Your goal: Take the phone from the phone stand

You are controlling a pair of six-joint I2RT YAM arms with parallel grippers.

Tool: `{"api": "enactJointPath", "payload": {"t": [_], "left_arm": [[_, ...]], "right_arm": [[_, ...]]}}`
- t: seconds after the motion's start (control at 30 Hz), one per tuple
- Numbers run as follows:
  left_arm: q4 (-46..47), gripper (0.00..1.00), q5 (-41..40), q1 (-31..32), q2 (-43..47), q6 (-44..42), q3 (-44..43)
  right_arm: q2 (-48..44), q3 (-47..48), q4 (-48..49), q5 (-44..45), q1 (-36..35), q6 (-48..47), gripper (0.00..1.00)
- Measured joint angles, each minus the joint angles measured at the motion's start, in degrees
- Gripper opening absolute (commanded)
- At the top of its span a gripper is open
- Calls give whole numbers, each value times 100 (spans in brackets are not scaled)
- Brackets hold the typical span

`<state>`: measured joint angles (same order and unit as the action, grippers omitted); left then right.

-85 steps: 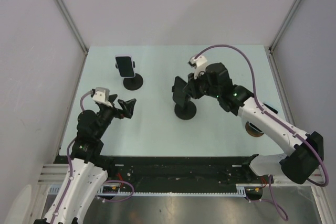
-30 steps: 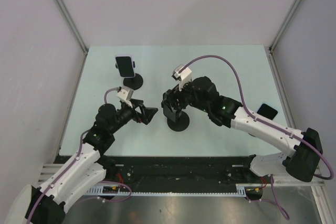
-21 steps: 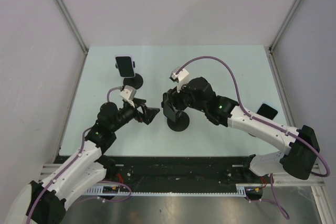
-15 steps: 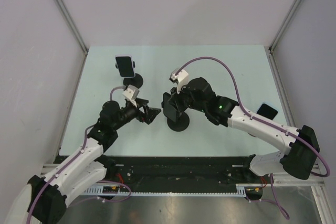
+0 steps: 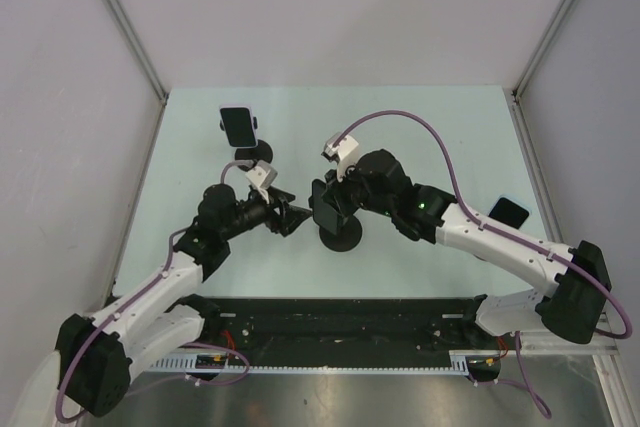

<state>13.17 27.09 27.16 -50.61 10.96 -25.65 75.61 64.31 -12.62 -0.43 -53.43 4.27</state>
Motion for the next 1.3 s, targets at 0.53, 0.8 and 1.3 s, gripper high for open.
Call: {"api": "enactJointPath", "payload": {"t": [0.53,0.8,1.3], "left_arm": [[98,29,129,107,-756,-258,-483],[179,0,201,175,-752,-240,-476],[649,0,348,131,-420,214,-24]], "right_arm": [[-24,0,-37,31,-46,-7,0],[-52,-11,-52,175,-111,-46,0],[-400,-398,164,15,-197,-219,0]]}}
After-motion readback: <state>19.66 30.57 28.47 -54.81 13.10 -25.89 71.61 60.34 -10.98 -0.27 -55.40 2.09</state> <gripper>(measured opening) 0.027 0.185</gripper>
